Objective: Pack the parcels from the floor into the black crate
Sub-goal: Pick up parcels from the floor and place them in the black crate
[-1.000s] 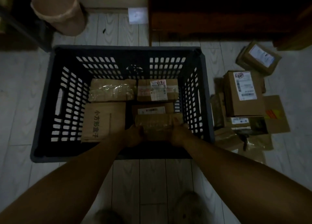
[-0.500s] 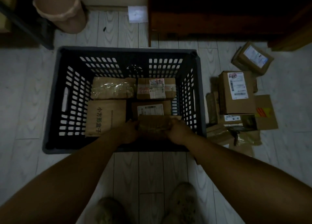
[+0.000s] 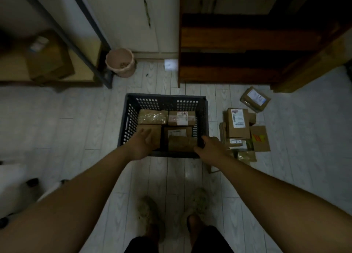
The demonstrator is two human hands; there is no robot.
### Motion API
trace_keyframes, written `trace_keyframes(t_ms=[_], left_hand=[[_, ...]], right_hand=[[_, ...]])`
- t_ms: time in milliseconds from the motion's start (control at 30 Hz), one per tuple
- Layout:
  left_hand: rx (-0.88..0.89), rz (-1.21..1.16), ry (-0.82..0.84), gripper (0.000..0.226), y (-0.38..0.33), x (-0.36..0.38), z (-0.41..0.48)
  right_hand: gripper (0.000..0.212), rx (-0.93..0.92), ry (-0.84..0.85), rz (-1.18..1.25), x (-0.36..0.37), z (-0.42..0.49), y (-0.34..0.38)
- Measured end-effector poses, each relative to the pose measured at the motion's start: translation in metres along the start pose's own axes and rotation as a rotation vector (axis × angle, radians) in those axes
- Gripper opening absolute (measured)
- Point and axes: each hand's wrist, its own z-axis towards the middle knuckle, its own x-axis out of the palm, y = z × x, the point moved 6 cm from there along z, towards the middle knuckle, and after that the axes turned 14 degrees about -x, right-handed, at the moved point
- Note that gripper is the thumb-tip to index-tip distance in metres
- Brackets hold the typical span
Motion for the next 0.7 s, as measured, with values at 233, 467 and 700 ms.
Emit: trace_keyframes(t_ms=[233, 467, 700], left_hand=[[0.244, 0.024, -0.036, 0.061, -0.01, -0.011, -0.127], [0.327, 0.145, -0.117, 0.076, -0.03, -0.018, -0.205], [0.482, 0.144, -0.132, 0.079, -0.1, -0.011, -0.269]], right_hand=[[0.061, 0.002, -0.155, -0.055, -0.056, -0.111, 0.048], [0.072, 0.106, -0.335, -0.171, -0.104, -0.215, 0.059], [0.069, 0.152, -0.502, -0.19, -0.167, -0.302, 0.047]])
